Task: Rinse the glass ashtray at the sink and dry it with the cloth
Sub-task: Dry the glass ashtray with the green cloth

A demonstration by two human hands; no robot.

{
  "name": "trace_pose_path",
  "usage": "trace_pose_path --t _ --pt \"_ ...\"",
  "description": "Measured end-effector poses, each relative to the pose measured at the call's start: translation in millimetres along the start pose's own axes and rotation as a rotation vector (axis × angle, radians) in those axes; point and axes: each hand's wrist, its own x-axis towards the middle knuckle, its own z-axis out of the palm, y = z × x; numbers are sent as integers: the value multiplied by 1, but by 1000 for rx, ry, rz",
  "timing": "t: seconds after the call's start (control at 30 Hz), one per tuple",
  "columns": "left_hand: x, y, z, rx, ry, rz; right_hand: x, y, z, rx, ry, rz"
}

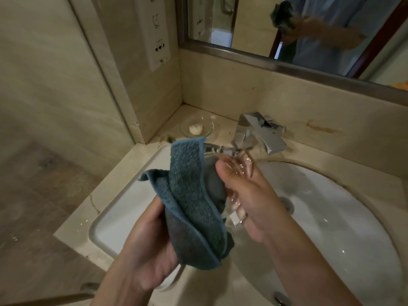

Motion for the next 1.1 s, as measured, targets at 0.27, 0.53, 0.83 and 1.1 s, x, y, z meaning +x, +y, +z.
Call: trace_pose_path --t 0.27,0.53,0.83,1.1 --pt "7 -5 0 116 21 20 3 -3 -4 91 -80 189" --pt "9 -15 5 153 163 256 7 4 8 68 159 -64" --pt "13 -42 20 379 274 325 5 9 32 206 353 -187" --pt "8 3 21 669 365 423 -14 18 14 -152 298 -48"
